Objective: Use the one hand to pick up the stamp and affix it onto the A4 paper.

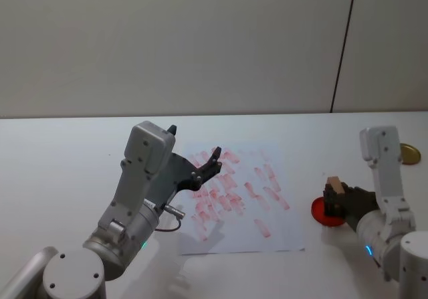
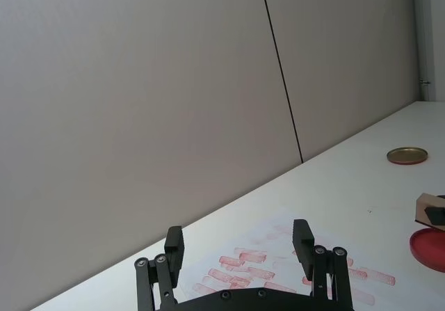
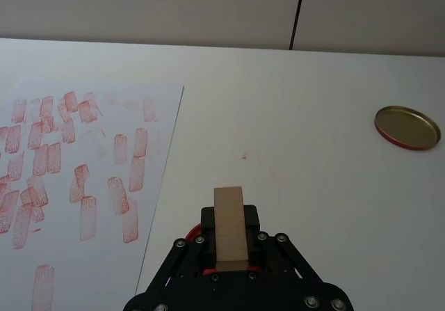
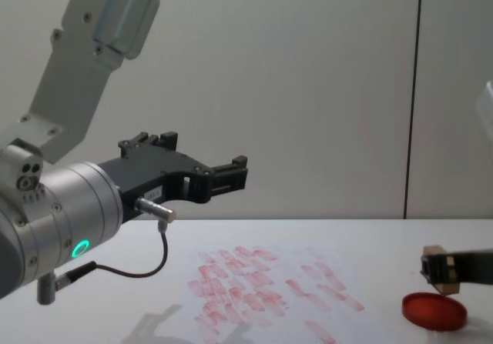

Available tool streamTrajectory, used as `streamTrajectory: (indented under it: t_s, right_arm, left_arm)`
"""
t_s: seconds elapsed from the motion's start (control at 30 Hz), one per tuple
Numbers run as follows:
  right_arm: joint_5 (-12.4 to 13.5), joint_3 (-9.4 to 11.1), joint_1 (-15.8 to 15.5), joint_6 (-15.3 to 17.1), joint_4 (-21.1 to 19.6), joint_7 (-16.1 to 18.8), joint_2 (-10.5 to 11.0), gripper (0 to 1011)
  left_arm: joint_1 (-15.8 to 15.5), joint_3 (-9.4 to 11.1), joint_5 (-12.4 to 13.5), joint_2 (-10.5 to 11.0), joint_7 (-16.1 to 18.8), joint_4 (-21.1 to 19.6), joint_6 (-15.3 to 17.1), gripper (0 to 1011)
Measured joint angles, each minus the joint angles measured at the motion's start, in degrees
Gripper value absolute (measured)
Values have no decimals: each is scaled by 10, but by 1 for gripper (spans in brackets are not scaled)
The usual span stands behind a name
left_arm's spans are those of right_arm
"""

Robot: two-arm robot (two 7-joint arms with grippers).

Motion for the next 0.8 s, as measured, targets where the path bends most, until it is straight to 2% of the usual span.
streamTrajectory:
  t_s: [0.4,0.5,0.53,0.57,0.67,0.8]
  right_arm:
    - [15,5,6,-1,22,18,-3,220]
    - [18,6,7,-1,25,23,-4,276]
    - [18,6,7,-1,25,23,-4,333]
    - [19,6,7,0,26,25,-4,333]
    - [20,7,7,0,27,27,-5,461]
    - [20,7,7,0,25,28,-5,584]
  left_arm:
    - [0,0,0,0,0,0,0,993]
    - [0,0,0,0,0,0,0,993]
    - [0,0,0,0,0,0,0,993]
    - [0,0,0,0,0,0,0,993]
    - [0,0,0,0,0,0,0,993]
    - [0,0,0,0,0,0,0,993]
